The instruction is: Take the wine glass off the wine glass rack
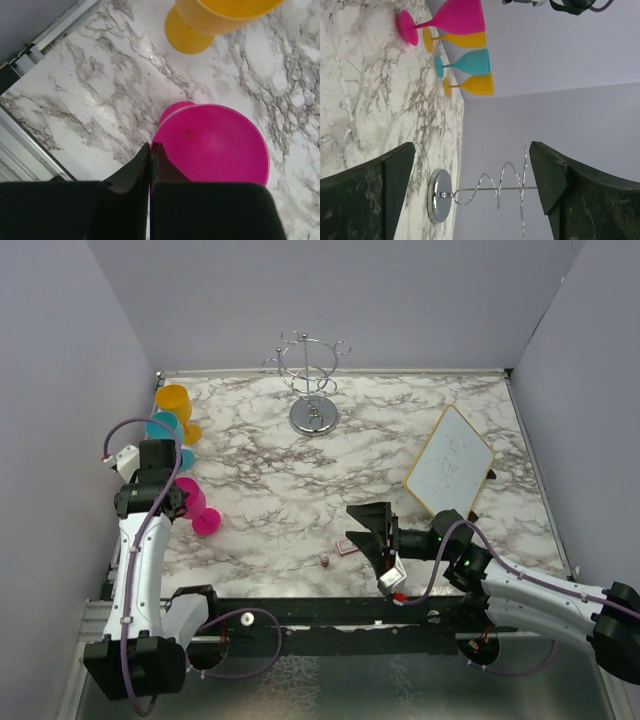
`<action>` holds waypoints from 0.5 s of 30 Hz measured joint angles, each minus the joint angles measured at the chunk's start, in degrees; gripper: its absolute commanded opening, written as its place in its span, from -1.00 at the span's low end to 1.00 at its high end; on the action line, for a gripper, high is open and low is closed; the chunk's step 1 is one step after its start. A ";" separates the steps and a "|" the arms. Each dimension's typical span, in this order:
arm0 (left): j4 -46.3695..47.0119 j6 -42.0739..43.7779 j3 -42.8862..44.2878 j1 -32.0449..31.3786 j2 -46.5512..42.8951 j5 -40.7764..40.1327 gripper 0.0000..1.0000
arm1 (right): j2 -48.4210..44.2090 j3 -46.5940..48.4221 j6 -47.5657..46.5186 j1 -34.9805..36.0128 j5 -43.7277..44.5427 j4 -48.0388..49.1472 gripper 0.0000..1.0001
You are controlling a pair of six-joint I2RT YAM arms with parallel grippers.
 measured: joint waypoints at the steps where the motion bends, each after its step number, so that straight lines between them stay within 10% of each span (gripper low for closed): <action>1: 0.35 0.37 -0.37 1.49 -0.48 -0.09 -1.00 | -0.09 0.00 0.09 0.00 -0.04 0.04 0.99; 15: 3.34 0.74 -1.11 8.37 -1.25 -12.57 -1.00 | -0.09 0.00 1.53 0.00 -0.72 1.07 0.99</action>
